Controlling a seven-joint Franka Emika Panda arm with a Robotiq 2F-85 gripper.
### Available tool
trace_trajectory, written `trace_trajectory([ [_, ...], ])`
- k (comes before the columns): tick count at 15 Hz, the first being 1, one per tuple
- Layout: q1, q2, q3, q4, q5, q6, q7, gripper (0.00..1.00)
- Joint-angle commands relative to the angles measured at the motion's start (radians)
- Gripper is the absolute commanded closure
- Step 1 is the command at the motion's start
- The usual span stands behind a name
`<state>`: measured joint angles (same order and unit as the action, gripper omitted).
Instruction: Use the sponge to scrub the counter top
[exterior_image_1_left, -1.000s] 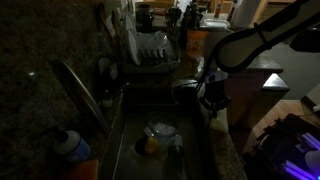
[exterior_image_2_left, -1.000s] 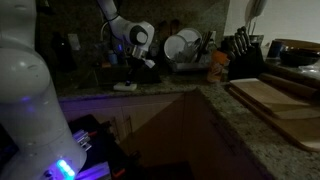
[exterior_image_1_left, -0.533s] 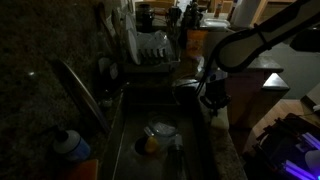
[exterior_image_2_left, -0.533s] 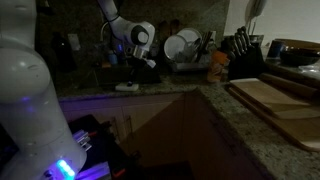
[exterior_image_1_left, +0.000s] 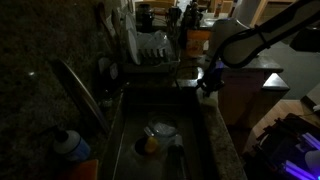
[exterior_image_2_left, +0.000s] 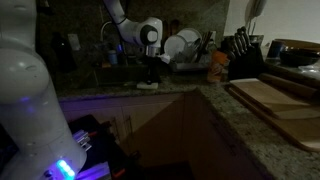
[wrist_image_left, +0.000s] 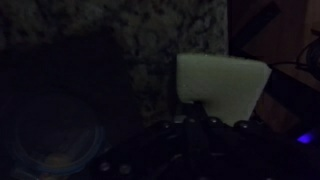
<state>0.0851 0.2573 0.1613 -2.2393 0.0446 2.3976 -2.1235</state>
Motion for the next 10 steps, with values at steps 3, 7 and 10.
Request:
trace_trajectory([
  [3, -0.017, 0.062, -0.017, 0.001, -0.069, 0.173, 0.018, 1.0],
  [7, -0.015, 0.054, -0.021, 0.014, -0.091, 0.15, 0.08, 0.6],
  [10, -0.008, 0.041, -0.027, 0.026, -0.128, 0.123, 0.168, 0.39],
])
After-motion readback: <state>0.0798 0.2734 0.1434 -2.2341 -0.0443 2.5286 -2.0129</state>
